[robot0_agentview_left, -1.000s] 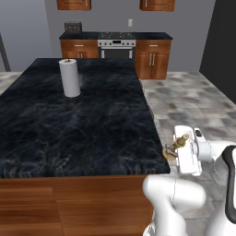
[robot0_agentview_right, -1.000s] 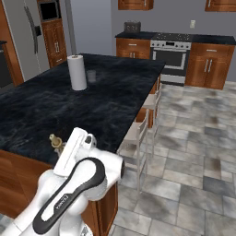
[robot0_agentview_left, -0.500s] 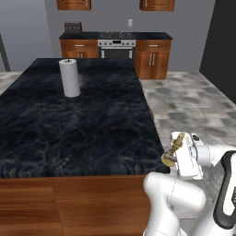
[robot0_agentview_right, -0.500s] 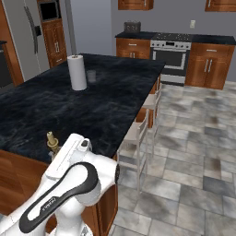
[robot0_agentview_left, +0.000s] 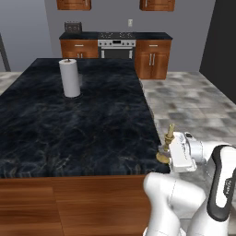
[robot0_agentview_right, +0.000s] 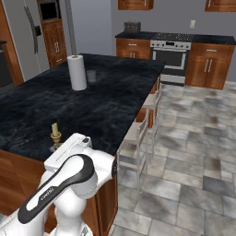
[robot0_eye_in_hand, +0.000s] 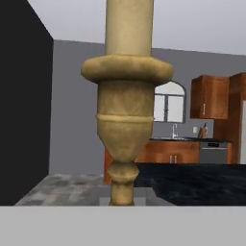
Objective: Pick the candle and candle from the dining table and place them in the open cabinet. Close the cabinet after placing the objects.
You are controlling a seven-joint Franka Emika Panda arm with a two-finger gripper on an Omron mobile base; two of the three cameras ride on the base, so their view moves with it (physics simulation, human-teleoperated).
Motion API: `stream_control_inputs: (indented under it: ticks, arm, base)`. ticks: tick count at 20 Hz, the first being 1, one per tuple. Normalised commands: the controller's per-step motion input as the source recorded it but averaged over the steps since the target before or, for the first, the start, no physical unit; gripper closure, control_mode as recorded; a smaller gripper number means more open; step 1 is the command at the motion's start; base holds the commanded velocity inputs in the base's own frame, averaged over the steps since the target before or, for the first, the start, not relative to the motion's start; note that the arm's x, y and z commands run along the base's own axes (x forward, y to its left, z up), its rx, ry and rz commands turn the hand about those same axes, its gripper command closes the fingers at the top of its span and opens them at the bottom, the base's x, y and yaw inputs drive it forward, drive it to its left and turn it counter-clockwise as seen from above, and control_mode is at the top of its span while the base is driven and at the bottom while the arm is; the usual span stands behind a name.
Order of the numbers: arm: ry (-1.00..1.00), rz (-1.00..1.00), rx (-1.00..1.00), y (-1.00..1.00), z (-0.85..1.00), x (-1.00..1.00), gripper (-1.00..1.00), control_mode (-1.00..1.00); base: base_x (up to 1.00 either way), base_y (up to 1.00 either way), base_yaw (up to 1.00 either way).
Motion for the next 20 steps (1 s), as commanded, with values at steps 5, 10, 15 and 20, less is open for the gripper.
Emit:
stream_control_inputs:
  ticks: [5,10,15,20]
  arm:
    - [0.18,0.00,0.00,0.00,0.00,0.21,1.00,-1.00]
    - [0.00,0.00,0.00,0.00,0.00,0.00,1.00,1.00]
    - [0.00,0.00,0.00,0.00,0.00,0.00,1.00,1.00]
    - [0.00,0.00,0.00,0.00,0.00,0.00,1.00,1.00]
  base:
    - [0.00,0.00,0.00]
    - [-0.06,0.00,0.02]
    - [-0.30,0.00,0.09]
    - [-0.31,0.00,0.10]
